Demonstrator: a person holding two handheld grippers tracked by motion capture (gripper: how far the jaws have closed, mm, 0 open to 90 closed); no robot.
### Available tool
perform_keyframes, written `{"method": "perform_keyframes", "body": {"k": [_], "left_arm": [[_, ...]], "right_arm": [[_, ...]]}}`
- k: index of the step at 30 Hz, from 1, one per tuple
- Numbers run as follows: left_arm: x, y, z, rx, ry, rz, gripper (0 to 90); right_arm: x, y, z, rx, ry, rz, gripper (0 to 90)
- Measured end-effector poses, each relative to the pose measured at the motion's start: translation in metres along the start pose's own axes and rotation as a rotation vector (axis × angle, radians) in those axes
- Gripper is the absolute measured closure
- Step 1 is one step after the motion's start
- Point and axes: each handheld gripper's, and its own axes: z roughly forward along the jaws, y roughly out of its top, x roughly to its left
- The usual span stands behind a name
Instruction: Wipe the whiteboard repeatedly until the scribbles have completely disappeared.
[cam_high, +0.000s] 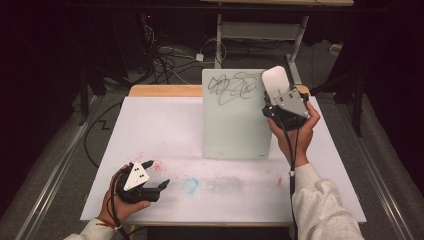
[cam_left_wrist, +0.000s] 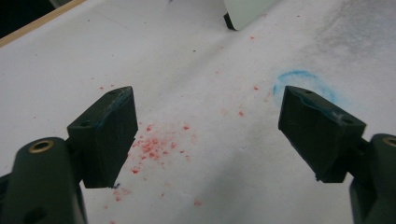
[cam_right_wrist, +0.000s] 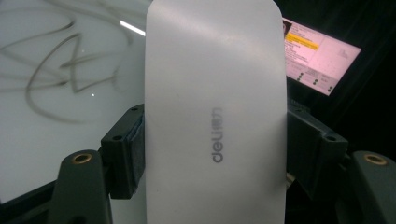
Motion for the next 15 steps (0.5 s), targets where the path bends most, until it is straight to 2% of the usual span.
{"method": "perform_keyframes", "body": {"k": [2, 3, 6, 7, 8, 9, 11, 14, 15], "left_arm": [[0.0, 0.0, 0.0, 0.0, -0.001, 0.001, 19.1], [0.0, 0.0, 0.0, 0.001, -0.001, 0.001, 19.1], [0.0, 0.0, 0.0, 0.002, -0.001, 0.002, 19.1], [0.0, 0.0, 0.0, 0.0, 0.0, 0.001, 19.1], [0.0, 0.0, 0.0, -0.001, 0.001, 0.001, 19.1], [0.0, 0.0, -0.001, -0.003, 0.001, 0.0, 19.1], [0.0, 0.0, -0.001, 0.0, 0.001, 0.002, 19.1], [0.0, 0.0, -0.001, 0.0, 0.001, 0.002, 19.1], [0.0, 0.0, -0.001, -0.003, 0.001, 0.002, 19.1]], "right_arm": [[0.0, 0.003, 0.001, 0.003, -0.006, 0.012, 31.0], [0.004, 0.004, 0.001, 0.002, -0.016, -0.001, 31.0], [0.012, 0.005, 0.001, 0.001, 0.006, -0.017, 31.0], [0.025, 0.005, 0.001, 0.0, 0.016, -0.05, 31.0], [0.025, 0.005, 0.001, 0.0, 0.016, -0.05, 31.0], [0.036, 0.003, 0.0, 0.0, 0.034, -0.08, 31.0], [0.046, 0.0, -0.002, 0.001, 0.047, -0.108, 31.0], [0.056, -0.004, -0.004, 0.002, 0.063, -0.159, 31.1], [0.055, -0.003, -0.004, 0.003, 0.075, -0.166, 31.0]]}}
